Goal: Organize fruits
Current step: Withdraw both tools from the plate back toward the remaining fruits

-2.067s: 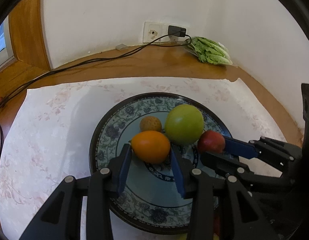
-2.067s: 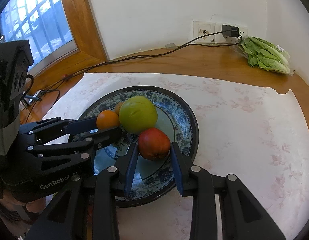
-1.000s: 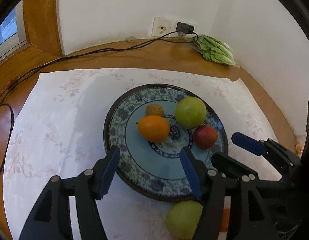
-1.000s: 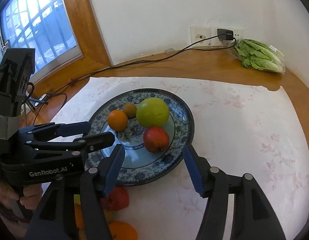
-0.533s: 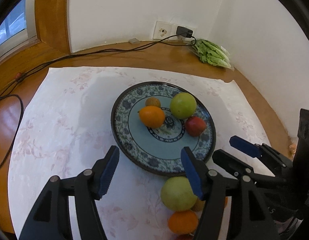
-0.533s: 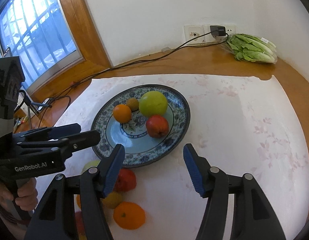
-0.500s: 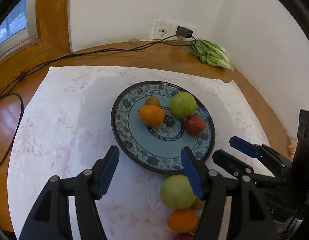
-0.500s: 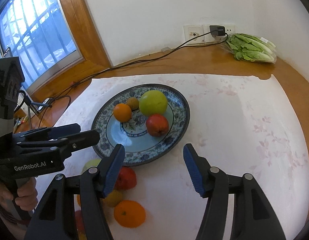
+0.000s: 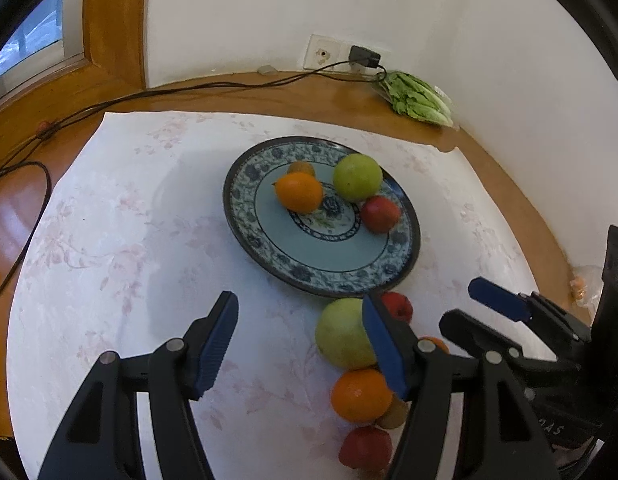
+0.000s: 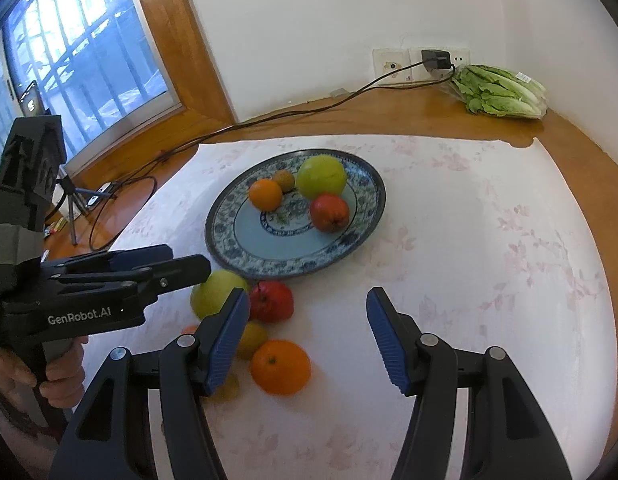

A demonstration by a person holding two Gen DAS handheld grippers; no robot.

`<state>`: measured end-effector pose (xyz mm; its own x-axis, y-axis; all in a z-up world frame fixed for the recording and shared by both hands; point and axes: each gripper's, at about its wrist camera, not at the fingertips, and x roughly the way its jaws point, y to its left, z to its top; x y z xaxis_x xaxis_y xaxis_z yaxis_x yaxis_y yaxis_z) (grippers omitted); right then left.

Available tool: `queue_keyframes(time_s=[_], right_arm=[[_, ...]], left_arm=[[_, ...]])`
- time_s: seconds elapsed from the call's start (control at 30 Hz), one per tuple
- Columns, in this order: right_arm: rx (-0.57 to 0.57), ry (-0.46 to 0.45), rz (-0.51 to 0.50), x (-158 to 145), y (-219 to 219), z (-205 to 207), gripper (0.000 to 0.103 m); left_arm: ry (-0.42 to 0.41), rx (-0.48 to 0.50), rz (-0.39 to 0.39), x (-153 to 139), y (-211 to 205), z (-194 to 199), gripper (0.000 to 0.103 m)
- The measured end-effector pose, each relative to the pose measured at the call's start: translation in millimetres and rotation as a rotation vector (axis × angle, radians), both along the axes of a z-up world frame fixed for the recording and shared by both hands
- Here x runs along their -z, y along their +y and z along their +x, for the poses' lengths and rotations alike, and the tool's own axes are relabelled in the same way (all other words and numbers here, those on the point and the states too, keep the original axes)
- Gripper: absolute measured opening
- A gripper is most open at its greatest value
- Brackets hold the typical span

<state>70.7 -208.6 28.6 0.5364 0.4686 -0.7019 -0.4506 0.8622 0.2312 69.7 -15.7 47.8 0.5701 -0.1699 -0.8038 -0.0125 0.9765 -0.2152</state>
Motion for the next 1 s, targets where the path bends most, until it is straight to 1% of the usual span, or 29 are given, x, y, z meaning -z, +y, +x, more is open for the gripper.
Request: queue_keyframes(time_s=[0.3,0.6,0.83,0.93,1.0], right_arm=[[-0.009,0.01,0.005,5.4,-5.9,-10.7,0.062],[-0.018,0.02,0.016,9.6,-7.6,-13.2,0.062],[-0.017,0.031,0.028,12.3,-9.9,-12.2,0.062],[-0.016,0.037,0.033,13.7,-11.0,-11.4,0.062],[-0.017,0.038,0.037,14.0,-11.9,-11.3,0.062]], left_arm=[[0.017,0.053,-0.012,5.5,-17.1,-6.4,0.068],[0.026,0.05,-0.01,13.7,-20.8,-5.3,0.068],[0.039,0.054,-0.024,20.0,-25.2,-2.8,0.068],[0.035,0.058,-0.031,20.3,-26.1,-3.1,0.065],[0.035,0.06,-0.035,20.7,-26.3,-3.3,0.06]])
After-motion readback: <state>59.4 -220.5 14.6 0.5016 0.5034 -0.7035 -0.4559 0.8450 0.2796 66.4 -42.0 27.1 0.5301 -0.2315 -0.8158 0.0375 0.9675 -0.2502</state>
